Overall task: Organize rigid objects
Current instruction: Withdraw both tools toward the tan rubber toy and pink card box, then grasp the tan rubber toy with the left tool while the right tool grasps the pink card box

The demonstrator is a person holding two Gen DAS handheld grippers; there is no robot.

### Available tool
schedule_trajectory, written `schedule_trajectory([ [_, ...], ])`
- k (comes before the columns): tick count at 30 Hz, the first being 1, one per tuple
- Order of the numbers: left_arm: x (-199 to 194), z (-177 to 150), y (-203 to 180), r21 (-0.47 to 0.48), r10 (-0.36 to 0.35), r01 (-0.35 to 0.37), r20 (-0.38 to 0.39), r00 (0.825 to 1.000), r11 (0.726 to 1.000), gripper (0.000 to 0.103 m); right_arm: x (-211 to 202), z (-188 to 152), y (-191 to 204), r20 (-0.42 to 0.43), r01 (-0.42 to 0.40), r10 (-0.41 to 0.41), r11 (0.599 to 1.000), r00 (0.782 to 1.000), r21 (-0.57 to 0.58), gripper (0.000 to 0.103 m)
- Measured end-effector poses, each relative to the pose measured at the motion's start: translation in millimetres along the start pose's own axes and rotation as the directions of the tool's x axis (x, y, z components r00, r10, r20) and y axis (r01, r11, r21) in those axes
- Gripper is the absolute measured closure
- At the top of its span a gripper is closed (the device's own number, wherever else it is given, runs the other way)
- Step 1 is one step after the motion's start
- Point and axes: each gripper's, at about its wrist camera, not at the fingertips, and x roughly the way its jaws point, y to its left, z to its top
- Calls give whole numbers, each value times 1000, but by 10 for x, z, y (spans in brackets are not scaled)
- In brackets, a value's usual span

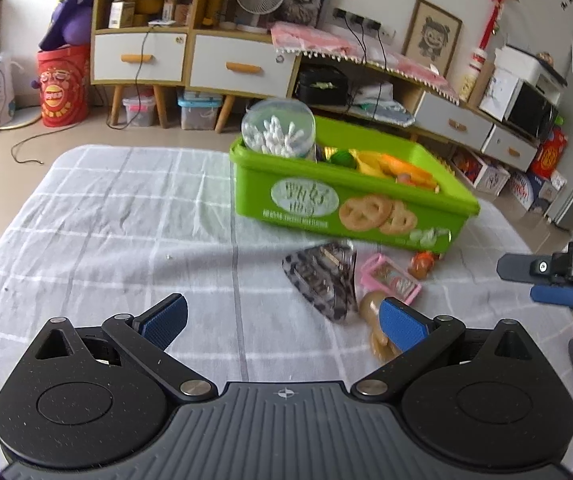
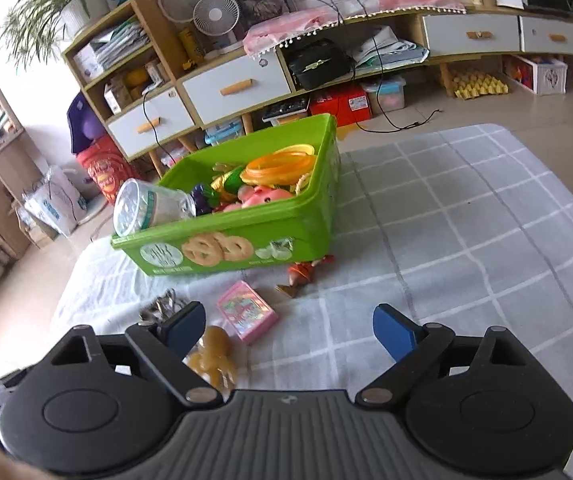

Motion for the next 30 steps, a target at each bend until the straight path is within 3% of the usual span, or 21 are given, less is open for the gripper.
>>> schedule_trajectory([
  [10, 248, -311, -262, 138, -36, 44, -60, 998, 989, 2, 163, -84, -158, -64, 49, -51, 998, 997, -29, 29],
  [18, 375, -406, -521, 221, -101, 109, -49, 994, 969, 4, 261, -88, -247, -104, 82, -82, 997, 991, -7, 29],
  [24, 492, -377, -685, 215, -135, 140, -39, 990, 966, 20, 344, -91, -270, -119, 95, -95, 995, 988, -7, 29],
  [30, 573, -358, -745, 200, -119, 120, -21, 993, 972, 34, 438, -105, -281, -91, 98, -101, 995, 991, -34, 29],
])
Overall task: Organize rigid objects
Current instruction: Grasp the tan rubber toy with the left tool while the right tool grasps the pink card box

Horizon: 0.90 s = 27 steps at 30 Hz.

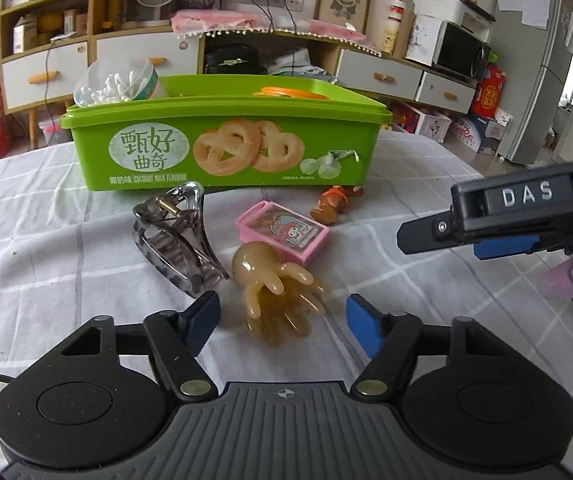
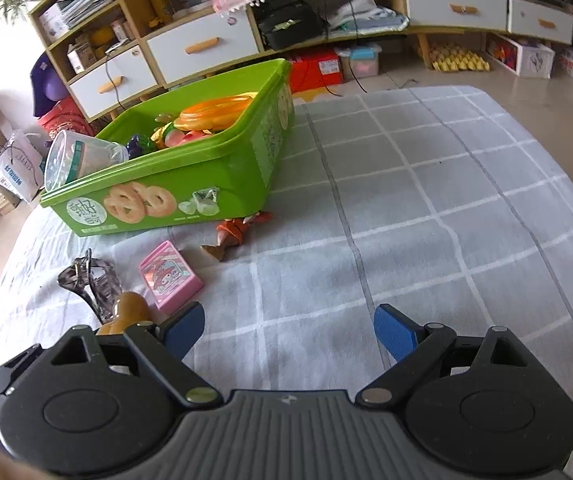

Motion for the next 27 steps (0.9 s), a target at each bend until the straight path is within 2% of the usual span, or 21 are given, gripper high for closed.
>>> schedule_trajectory([
  [3, 1, 3, 19, 13, 19, -19, 1, 1000, 1000, 48, 39, -17, 13, 12, -22, 23, 999, 1000, -34, 29],
  [4, -8, 5, 32, 17, 19, -19, -2, 1000, 1000, 56, 67, -24, 19, 5, -32, 32, 999, 999, -43, 29],
  [7, -41, 8, 89, 6, 15, -15, -18, 1000, 1000, 56, 142, -61, 39, -10, -57, 56, 996, 998, -67, 32],
  [10, -99, -2, 135, -3, 11, -11, -36, 999, 1000, 56, 184, -112, 127, 17, -61, 64, 986, 998, -152, 34],
  [13, -175, -33, 202, -5, 9, -9, -48, 999, 1000, 56, 209, -156, 211, 36, -91, 101, 969, 994, -229, 42],
  [18, -267, -81, 324, -8, 3, -4, -58, 998, 1000, 56, 236, -187, 398, 42, -132, 151, 944, 988, -302, 61],
  [21, -303, -90, 379, -16, 5, -6, -64, 998, 1000, 56, 269, -201, 543, 42, -142, 166, 931, 985, -335, 66],
  [27, -339, -111, 472, -25, 8, -10, -68, 998, 1000, 56, 368, -195, 749, 60, -116, 150, 918, 987, -379, 69],
])
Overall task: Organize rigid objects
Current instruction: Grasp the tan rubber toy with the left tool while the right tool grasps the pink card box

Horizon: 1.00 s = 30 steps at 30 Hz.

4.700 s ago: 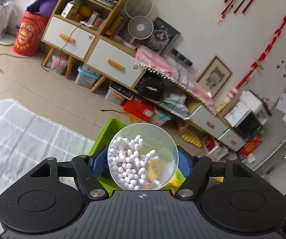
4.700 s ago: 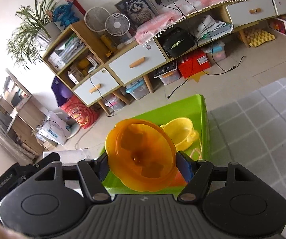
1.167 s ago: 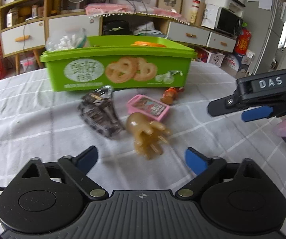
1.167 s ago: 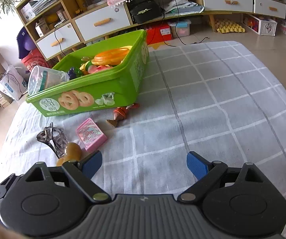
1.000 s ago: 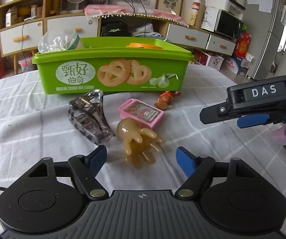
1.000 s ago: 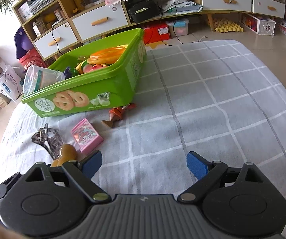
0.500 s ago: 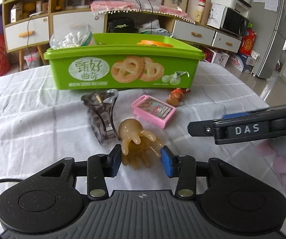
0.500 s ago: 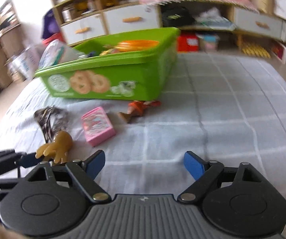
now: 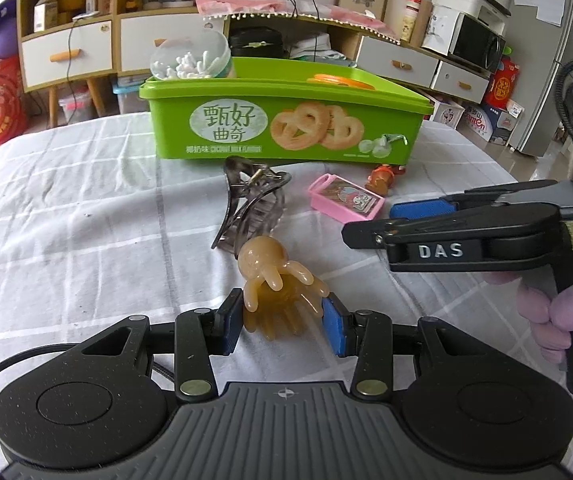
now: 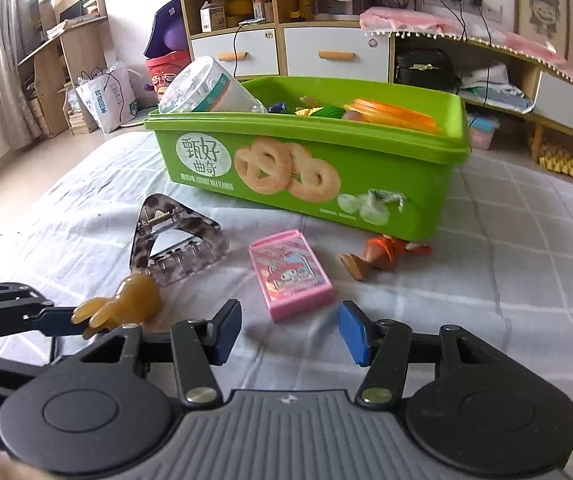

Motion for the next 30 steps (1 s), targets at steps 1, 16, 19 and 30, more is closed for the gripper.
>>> schedule_trajectory([
  [1, -3, -2, 6, -2, -1, 1, 1, 1000, 1000, 56, 23, 12, 18, 3, 8, -8, 1000, 1000, -5, 69],
  [16, 49, 18, -11, -21, 5, -5, 30, 1000, 1000, 52, 78, 63, 165, 2, 57, -57, 997, 998, -49, 83],
  [19, 51, 38, -2, -29, 8, -7, 26, 1000, 1000, 54, 54, 88, 190, -27, 41, -42, 998, 999, -42, 83],
  [30, 3, 152, 28, -81, -5, 4, -11, 1000, 997, 54, -62, 216, 202, -159, 35, -25, 998, 987, 55, 83],
])
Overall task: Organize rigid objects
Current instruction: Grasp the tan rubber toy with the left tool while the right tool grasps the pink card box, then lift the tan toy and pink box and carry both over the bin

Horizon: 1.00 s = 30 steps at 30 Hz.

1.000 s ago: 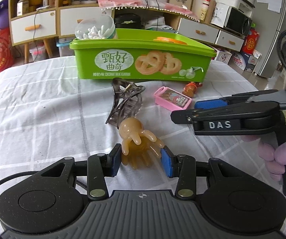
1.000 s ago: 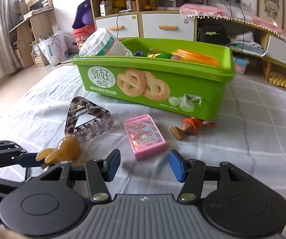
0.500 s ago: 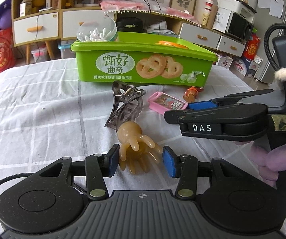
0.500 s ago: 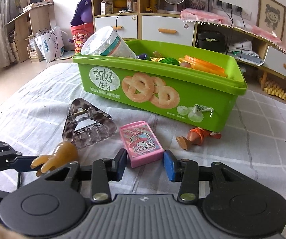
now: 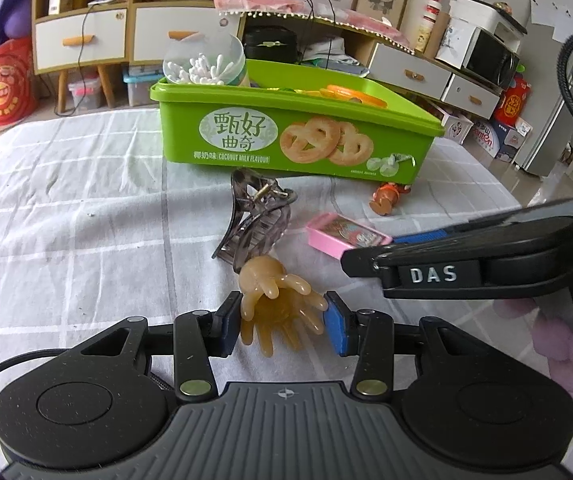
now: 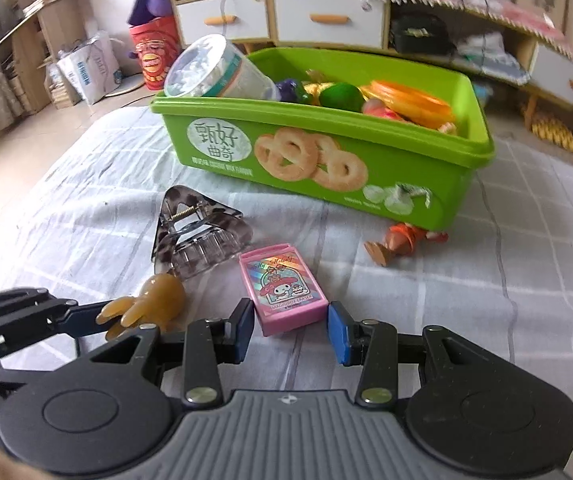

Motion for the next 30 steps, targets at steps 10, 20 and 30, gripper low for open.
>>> schedule_trajectory([
  [10, -131, 135, 41, -64, -35, 36, 11, 999, 997, 55, -292, 108, -177, 21, -108, 106, 980, 994, 165, 83],
  [20, -241, 303, 19, -96, -66, 72, 59, 996, 993, 55, -666, 263, -429, 129, -188, 159, 947, 979, 260, 83],
  [30, -302, 629, -53, -109, -79, 94, 132, 988, 990, 55, -764, 451, -792, 243, -241, 159, 900, 957, 363, 83],
])
